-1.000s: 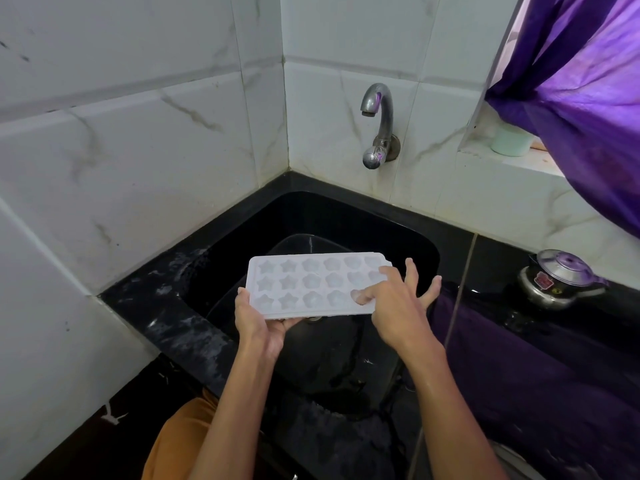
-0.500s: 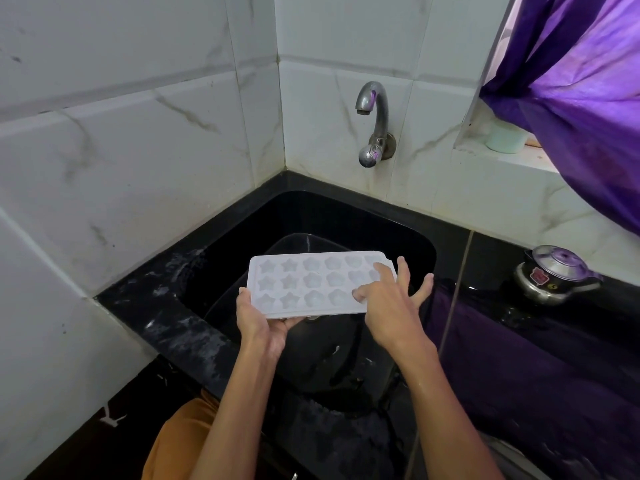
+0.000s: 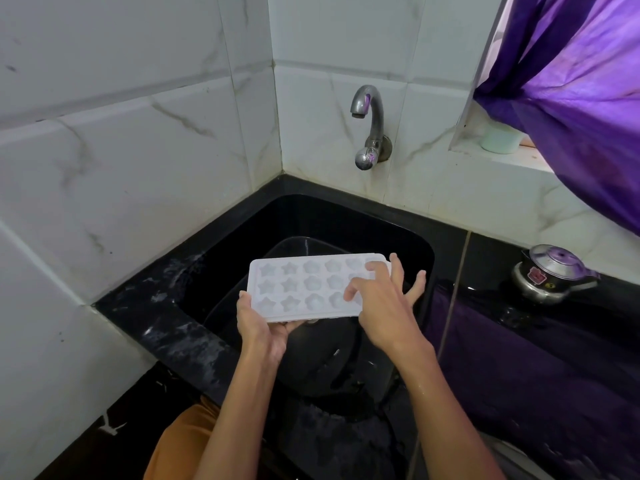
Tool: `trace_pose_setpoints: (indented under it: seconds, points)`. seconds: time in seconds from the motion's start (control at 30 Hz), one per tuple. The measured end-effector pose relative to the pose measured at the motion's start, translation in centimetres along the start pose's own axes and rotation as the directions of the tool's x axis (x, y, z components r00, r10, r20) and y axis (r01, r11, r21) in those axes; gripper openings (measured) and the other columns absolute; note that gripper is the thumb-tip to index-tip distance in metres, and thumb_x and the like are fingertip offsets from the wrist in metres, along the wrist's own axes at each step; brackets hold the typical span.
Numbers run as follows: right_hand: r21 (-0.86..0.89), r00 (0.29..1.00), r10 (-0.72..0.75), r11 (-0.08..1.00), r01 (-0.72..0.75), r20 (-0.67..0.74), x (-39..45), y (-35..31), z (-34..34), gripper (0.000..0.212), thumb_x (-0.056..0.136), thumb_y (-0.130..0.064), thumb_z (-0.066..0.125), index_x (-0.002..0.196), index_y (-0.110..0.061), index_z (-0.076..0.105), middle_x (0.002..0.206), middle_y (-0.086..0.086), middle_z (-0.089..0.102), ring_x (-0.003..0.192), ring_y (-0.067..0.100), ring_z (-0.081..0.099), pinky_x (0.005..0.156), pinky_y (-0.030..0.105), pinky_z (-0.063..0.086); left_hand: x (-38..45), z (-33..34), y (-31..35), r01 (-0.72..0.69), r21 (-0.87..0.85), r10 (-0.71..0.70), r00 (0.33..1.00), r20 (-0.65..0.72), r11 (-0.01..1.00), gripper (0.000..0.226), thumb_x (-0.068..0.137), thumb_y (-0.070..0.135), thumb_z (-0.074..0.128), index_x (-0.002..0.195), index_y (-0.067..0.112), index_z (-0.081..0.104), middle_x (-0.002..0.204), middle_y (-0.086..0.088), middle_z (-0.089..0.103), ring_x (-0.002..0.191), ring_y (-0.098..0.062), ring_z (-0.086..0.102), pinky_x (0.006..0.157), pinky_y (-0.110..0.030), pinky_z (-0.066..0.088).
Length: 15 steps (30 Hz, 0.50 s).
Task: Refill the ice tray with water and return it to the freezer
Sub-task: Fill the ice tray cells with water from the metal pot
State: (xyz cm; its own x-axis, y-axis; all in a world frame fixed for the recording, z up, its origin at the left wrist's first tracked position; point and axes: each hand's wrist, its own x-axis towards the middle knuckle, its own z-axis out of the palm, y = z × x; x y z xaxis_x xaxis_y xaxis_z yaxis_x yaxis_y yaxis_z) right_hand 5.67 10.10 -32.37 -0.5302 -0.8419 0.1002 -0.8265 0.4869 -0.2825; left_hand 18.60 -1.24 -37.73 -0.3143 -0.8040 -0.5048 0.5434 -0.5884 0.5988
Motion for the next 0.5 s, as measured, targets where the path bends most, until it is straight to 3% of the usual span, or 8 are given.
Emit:
trace_pose_setpoints:
  seconds: [0.2,0.33,0.5]
  points:
    - [-0.027,0.996,-0.046,0.999,0.048,0.076,-0.6,-1.0,0.4,0.076,0.074,0.018,0.046,0.122,-0.038,0.060,0.158,0.011,0.009,0.141,0.034,-0.026,0.103,0.066,-0.024,-0.1,0.1,-0.2,0.003,-0.018,-0.003,1.000,0.001,1.000,0.049,0.098,0.050,0.027,0.103,0.016,0.063,0.103,-0.013,0.070,0.095,-0.037,0.066,0.066,-0.056,0.056]
    - [-0.028,0.998,-0.012,1.000,0.014,0.067,-0.7,-1.1,0.2,0.070,0.071,0.020,0.046,0.112,-0.034,0.066,0.153,0.009,0.019,0.142,0.034,-0.023,0.101,0.064,-0.024,0.1,0.0,-0.2,-0.007,-0.005,0.007,1.000,0.005,1.000,0.050,0.098,0.050,0.027,0.101,0.017,0.063,0.096,-0.012,0.073,0.091,-0.036,0.067,0.063,-0.054,0.056]
    - [-0.054,0.997,-0.044,0.997,0.047,0.064,-0.8,-1.4,0.3,0.066,0.076,0.015,0.050,0.120,-0.033,0.062,0.155,0.010,0.013,0.141,0.036,-0.025,0.102,0.066,-0.025,0.0,0.0,-0.4,-0.022,0.000,0.022,1.000,0.011,1.000,0.050,0.098,0.051,0.027,0.099,0.018,0.064,0.088,-0.010,0.075,0.086,-0.034,0.069,0.059,-0.052,0.057]
